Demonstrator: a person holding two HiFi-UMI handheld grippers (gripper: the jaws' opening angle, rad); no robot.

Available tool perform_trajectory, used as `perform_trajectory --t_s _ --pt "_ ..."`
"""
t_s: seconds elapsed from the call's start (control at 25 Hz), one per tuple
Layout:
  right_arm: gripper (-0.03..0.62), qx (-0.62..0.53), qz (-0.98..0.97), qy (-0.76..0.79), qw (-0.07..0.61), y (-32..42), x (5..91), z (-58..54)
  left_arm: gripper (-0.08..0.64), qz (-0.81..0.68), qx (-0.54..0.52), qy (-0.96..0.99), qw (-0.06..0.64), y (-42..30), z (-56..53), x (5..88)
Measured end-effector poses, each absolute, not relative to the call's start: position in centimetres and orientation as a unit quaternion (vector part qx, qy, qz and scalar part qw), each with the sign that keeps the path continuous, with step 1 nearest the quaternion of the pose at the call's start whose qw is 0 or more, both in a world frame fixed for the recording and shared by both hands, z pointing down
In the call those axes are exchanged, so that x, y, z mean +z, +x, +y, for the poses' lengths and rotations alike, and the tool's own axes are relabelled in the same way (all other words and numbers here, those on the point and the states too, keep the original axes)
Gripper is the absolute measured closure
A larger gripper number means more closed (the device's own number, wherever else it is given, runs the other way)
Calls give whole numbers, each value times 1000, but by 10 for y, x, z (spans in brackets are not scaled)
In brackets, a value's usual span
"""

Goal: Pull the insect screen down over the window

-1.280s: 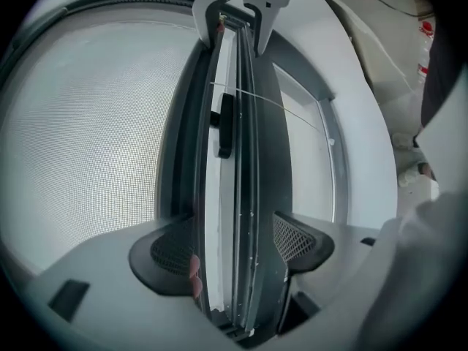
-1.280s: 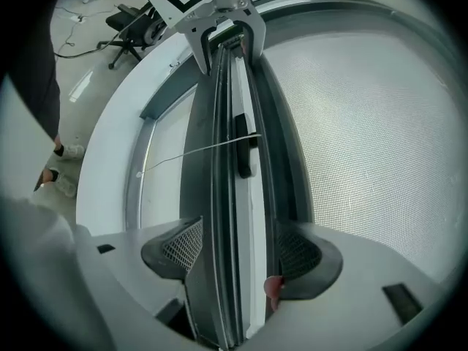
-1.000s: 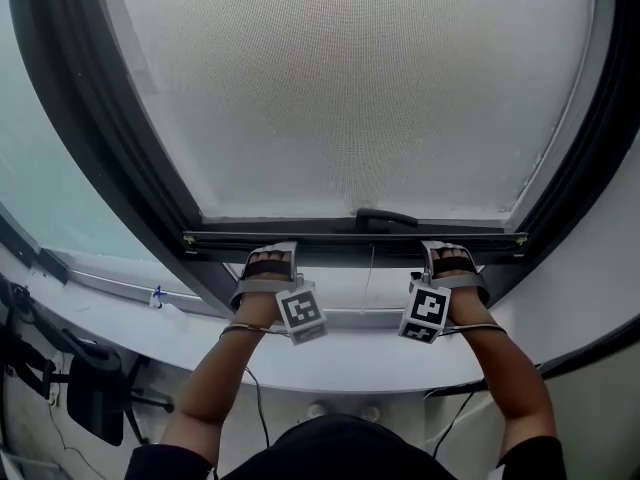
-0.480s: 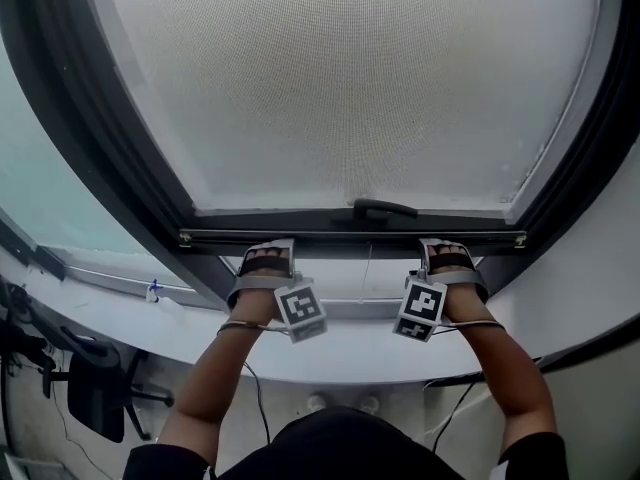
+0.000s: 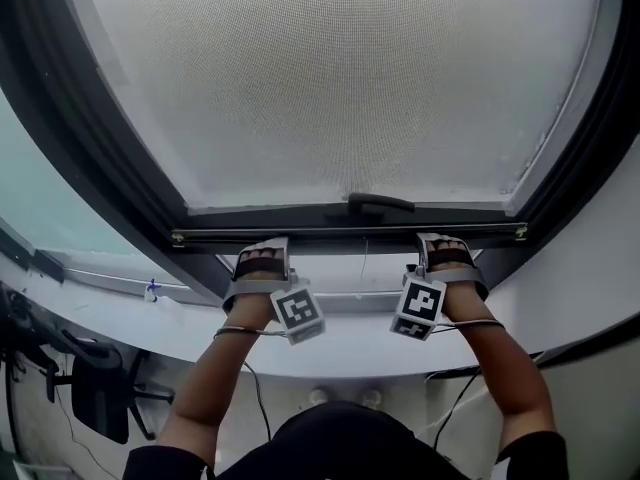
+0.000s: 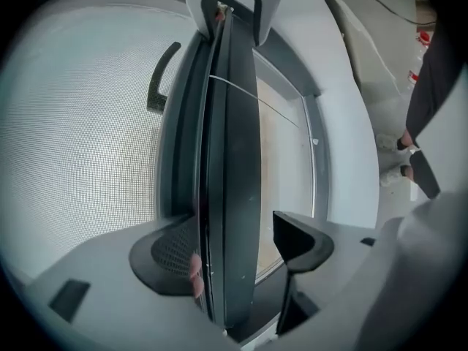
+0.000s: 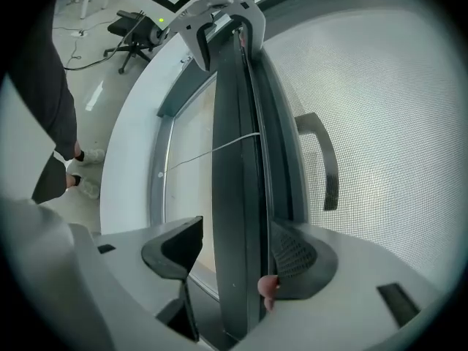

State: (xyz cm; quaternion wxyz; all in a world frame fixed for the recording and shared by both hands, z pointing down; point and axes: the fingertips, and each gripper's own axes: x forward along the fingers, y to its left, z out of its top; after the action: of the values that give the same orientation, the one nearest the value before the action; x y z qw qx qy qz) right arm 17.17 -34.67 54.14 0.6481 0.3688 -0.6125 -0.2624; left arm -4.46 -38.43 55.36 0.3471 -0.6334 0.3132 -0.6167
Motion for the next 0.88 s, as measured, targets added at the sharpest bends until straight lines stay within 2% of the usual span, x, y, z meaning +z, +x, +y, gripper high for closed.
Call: perform_trajectory --t_s 0.24,0.68,0.8,0.88 --pt "301 -251 -621 342 658 173 540 -339 232 296 -625 -636 343 -45 -376 552" --pt "301 -269 -608 388 638 171 543 -350 233 322 -609 -634 350 -45 -382 557" --pt "302 -276 -611 397 627 171 542 -351 272 353 -587 -628 370 -42 -388 554" --pt "302 -267 -614 390 632 172 543 -350 272 354 -585 -630 367 -42 -387 555"
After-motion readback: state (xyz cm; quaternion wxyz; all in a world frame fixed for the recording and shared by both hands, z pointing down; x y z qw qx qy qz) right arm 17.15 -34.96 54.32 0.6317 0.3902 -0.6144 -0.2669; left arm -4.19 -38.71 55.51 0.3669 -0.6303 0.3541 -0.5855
